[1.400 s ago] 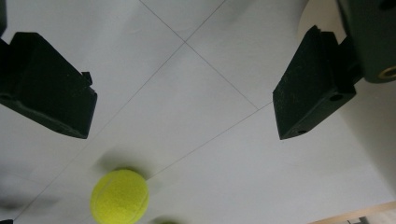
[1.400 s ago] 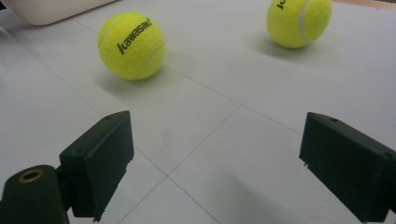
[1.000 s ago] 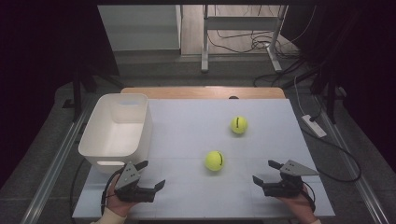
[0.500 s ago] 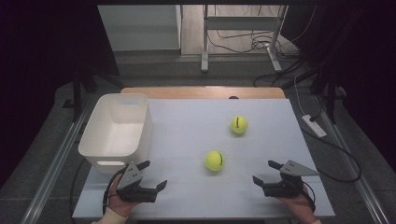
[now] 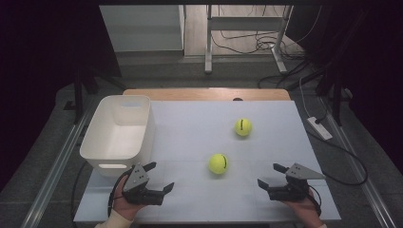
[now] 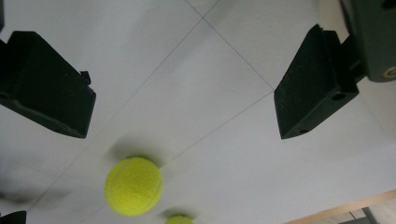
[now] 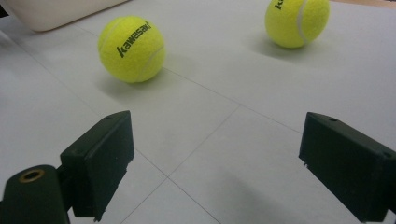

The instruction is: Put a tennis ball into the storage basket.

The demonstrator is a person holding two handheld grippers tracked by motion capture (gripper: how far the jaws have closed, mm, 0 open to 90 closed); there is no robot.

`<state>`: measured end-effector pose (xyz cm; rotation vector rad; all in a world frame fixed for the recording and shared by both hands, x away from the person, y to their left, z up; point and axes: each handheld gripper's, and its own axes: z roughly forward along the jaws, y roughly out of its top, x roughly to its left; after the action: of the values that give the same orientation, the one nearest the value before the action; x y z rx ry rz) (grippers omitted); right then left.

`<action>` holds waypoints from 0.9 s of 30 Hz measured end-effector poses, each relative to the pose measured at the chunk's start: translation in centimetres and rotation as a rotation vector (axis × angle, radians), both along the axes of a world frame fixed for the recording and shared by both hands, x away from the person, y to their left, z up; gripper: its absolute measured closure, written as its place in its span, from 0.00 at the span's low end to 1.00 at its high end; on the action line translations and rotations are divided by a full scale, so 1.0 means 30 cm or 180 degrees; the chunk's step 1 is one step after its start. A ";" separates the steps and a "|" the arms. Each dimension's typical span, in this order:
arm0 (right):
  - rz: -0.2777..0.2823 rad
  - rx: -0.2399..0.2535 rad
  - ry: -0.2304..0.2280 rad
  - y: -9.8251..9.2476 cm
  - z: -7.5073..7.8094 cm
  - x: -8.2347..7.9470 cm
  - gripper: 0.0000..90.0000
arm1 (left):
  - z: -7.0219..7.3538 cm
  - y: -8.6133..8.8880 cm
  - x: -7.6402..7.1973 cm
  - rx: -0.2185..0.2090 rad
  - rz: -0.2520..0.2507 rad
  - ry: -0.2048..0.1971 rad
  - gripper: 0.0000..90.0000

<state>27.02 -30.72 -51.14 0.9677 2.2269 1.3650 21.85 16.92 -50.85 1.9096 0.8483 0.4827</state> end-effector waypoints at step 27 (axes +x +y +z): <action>-0.0004 -0.0016 0.0008 0.001 -0.003 0.001 0.11 | 0.045 -0.086 0.070 0.0012 -0.0123 0.0221 0.06</action>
<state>27.06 -30.69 -51.24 0.9691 2.2302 1.3577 23.95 14.35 -49.49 1.9522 0.8544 0.3969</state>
